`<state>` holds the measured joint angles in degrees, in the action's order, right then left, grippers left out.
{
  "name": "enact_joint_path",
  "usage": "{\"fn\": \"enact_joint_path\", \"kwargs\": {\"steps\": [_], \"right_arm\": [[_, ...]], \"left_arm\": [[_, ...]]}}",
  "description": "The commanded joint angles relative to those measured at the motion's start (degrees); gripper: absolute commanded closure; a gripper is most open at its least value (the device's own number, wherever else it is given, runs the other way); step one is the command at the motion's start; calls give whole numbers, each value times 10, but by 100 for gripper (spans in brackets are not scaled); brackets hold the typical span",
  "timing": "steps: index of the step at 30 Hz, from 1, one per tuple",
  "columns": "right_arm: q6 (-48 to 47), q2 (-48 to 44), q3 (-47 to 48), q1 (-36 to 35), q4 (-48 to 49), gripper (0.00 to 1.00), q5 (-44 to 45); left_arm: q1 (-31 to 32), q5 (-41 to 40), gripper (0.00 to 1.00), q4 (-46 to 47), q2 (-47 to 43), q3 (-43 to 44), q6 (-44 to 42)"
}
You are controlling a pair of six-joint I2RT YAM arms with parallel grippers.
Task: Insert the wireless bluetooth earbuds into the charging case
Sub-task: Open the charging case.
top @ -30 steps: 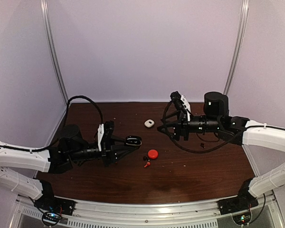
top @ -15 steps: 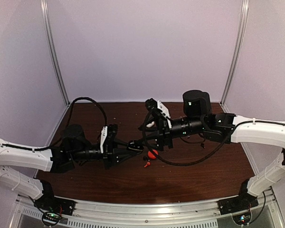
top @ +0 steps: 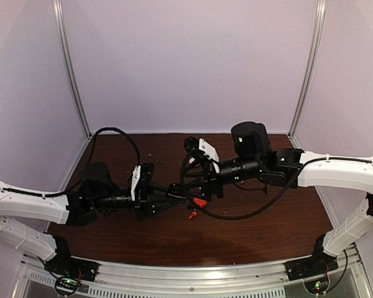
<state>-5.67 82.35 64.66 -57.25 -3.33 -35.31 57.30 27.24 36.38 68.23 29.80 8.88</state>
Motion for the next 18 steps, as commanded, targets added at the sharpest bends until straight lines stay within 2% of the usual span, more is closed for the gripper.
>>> {"fn": "enact_joint_path", "kwargs": {"steps": [1, 10, 18], "right_arm": [[6, -5, 20, -2, 0, 39, 46], [9, -8, 16, 0, 11, 40, 31], [16, -41, -1, -1, 53, 32, -42]], "left_arm": [[-3, 10, 100, 28, -2, 15, -7], [-3, 6, 100, 27, -5, 12, -7], [-3, -13, 100, 29, -3, 11, 1]]}}
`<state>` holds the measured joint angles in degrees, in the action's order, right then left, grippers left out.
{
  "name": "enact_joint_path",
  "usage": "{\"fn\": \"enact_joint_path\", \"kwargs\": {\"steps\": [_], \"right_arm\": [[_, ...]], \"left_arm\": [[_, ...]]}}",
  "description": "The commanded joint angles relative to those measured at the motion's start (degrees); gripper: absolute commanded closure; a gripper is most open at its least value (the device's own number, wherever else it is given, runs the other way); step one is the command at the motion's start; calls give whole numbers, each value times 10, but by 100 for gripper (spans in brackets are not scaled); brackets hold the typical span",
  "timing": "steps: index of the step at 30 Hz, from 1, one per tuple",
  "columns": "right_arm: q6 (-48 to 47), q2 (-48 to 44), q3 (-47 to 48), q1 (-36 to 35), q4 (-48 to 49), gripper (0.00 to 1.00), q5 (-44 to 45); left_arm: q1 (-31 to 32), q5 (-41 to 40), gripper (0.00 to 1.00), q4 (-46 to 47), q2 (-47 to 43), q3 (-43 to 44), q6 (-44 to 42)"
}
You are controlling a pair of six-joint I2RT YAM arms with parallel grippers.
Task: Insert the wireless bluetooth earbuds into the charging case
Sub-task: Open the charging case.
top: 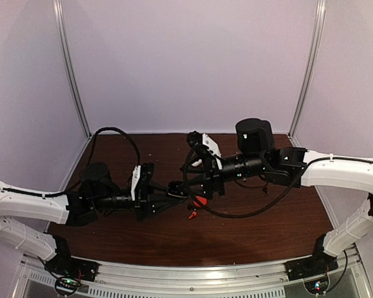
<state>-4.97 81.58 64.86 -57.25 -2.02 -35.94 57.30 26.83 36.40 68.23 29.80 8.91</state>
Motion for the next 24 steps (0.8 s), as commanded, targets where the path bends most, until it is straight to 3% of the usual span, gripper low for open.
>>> {"fn": "enact_joint_path", "kwargs": {"steps": [1, 5, 12, 20, 24], "right_arm": [[16, -35, -2, -1, 43, 31, -32], [45, -44, -4, 24, 36, 30, 25], [159, -73, -90, 190, 30, 34, 110], [104, 1, -87, 302, -167, 39, 350], [99, 52, -87, 330, -187, 43, 369]], "left_arm": [[-4, -9, 100, 30, -2, 11, 1], [-4, -13, 100, 32, -5, 8, 4], [-4, -26, 100, 41, -13, -2, 7], [-4, -30, 100, 49, -7, -4, 8], [-3, -29, 100, 47, -2, -2, 7]]}}
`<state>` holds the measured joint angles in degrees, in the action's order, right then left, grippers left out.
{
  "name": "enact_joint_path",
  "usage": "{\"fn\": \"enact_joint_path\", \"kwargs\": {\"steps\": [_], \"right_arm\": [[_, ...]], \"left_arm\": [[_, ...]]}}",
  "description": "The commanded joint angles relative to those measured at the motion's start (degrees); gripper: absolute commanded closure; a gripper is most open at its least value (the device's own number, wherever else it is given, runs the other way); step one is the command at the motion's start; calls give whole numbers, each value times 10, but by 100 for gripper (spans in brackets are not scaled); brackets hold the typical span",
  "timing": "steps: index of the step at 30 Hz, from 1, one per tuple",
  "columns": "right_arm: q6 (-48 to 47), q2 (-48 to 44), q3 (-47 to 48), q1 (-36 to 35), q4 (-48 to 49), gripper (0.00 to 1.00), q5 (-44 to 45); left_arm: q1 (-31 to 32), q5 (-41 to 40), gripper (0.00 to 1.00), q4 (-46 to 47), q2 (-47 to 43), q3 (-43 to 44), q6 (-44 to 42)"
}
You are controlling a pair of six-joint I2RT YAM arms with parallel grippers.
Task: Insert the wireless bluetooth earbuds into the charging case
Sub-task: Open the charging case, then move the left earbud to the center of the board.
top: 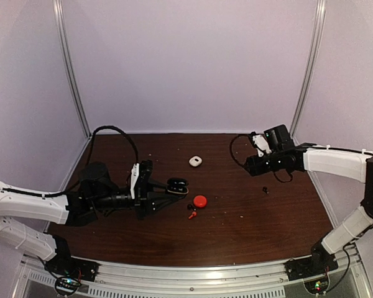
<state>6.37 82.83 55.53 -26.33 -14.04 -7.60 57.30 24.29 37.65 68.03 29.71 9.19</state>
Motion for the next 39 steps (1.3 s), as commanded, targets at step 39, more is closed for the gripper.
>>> {"fn": "enact_joint_path", "kwargs": {"steps": [39], "right_arm": [[-16, 206, 6, 39, -102, 80, -106]], "left_arm": [[-3, -3, 100, 33, -12, -4, -9]]}}
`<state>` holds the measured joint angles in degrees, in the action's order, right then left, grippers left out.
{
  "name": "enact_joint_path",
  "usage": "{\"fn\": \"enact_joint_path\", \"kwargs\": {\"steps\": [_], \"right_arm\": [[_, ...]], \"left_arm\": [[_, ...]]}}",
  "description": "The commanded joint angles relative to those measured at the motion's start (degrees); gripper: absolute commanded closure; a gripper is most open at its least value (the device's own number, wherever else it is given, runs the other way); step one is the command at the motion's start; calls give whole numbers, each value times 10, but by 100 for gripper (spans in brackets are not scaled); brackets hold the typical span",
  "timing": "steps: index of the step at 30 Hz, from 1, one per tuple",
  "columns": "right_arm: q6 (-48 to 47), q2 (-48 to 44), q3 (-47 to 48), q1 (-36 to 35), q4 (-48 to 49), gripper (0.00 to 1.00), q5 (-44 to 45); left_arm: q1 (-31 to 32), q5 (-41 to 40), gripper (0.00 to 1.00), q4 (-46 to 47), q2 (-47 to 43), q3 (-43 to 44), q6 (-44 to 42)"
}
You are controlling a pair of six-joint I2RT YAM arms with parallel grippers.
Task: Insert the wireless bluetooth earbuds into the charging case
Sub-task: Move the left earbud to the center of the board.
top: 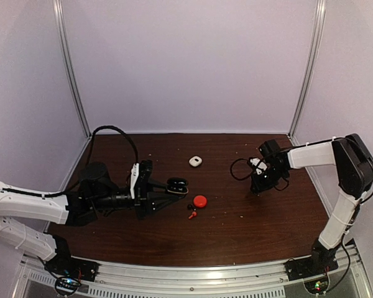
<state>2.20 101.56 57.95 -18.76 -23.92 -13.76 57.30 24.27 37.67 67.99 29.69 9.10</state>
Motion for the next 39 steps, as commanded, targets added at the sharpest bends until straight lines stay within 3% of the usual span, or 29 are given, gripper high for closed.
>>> {"fn": "enact_joint_path", "kwargs": {"steps": [1, 10, 15, 21, 39], "right_arm": [[32, 20, -18, -48, 0, 80, -46], [87, 33, -7, -134, 44, 80, -95], [50, 32, 51, -137, -32, 69, -57], [-2, 57, 125, -152, -131, 67, -3], [-13, 101, 200, -209, -217, 68, 82]], "left_arm": [[-3, -3, 100, 34, -11, -3, -9], [-4, -2, 100, 35, -12, -5, -8], [-3, -2, 100, 33, -14, -6, -8], [-4, -2, 100, 32, -16, -8, -8], [-3, -3, 100, 32, -27, -15, -8]]}}
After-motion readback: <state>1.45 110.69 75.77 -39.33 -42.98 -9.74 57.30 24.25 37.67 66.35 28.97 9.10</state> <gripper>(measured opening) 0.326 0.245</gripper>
